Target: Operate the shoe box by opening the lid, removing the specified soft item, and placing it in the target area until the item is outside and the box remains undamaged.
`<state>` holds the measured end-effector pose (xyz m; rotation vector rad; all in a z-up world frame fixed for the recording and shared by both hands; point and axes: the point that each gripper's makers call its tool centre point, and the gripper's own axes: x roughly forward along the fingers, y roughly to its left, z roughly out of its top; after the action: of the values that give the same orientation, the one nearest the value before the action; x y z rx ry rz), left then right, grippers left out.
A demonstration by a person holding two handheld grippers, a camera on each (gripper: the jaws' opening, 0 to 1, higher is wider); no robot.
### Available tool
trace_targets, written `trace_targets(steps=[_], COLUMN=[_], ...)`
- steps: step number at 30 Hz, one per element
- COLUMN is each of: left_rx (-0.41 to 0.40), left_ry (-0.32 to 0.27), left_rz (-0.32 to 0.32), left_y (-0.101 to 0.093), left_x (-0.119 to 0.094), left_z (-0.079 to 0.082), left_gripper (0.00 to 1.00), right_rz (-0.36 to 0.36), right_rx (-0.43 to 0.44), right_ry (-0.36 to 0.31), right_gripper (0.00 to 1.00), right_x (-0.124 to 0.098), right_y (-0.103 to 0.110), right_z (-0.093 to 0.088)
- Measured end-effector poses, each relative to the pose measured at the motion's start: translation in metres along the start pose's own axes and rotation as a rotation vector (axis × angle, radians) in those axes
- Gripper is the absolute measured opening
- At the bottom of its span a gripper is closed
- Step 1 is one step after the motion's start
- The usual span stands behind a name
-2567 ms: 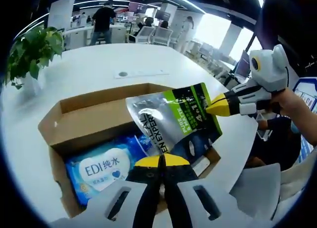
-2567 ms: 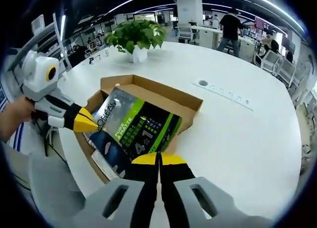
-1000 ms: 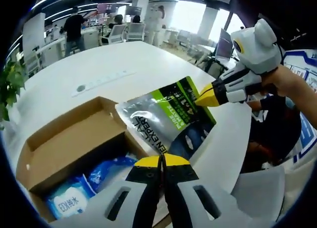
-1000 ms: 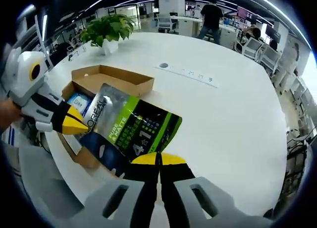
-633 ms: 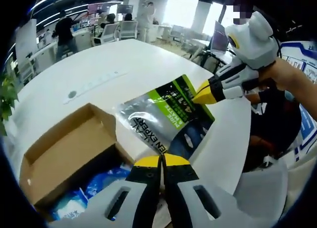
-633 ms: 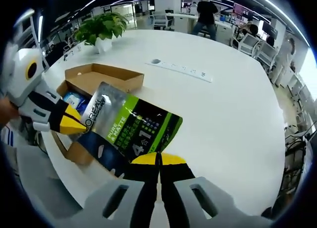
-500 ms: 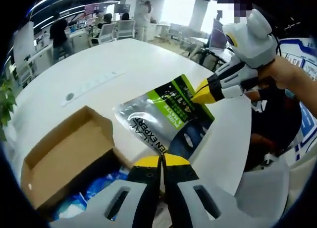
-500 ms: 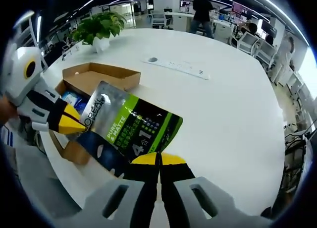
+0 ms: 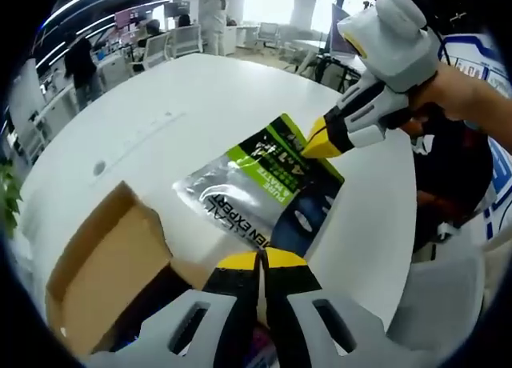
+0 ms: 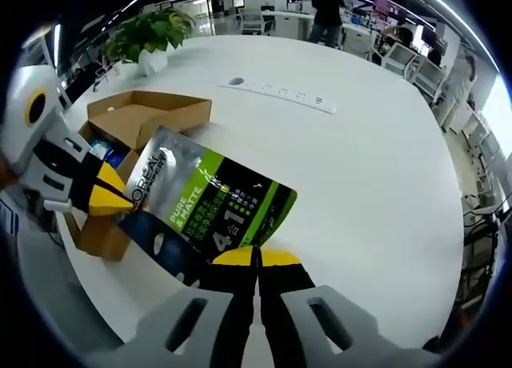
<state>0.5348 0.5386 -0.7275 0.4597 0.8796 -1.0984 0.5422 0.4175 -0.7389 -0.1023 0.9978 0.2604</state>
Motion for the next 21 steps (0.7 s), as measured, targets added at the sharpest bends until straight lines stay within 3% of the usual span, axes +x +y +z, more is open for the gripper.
trace_targets(steps=[9,21], left_rx=[0.165,0.253], left_ry=[0.101,0.17], left_rz=[0.026,0.039], left_y=[0.001,0.002], left_x=[0.021,0.043], left_z=[-0.01,-0.018], left_gripper=[0.0,0.0], right_rz=[0.0,0.001], right_rx=[-0.024,0.005], right_ry=[0.024,0.039], right_gripper=[0.0,0.0], right_x=[0.017,0.036], right_y=[-0.005,-0.013], right_z=[-0.004,-0.014])
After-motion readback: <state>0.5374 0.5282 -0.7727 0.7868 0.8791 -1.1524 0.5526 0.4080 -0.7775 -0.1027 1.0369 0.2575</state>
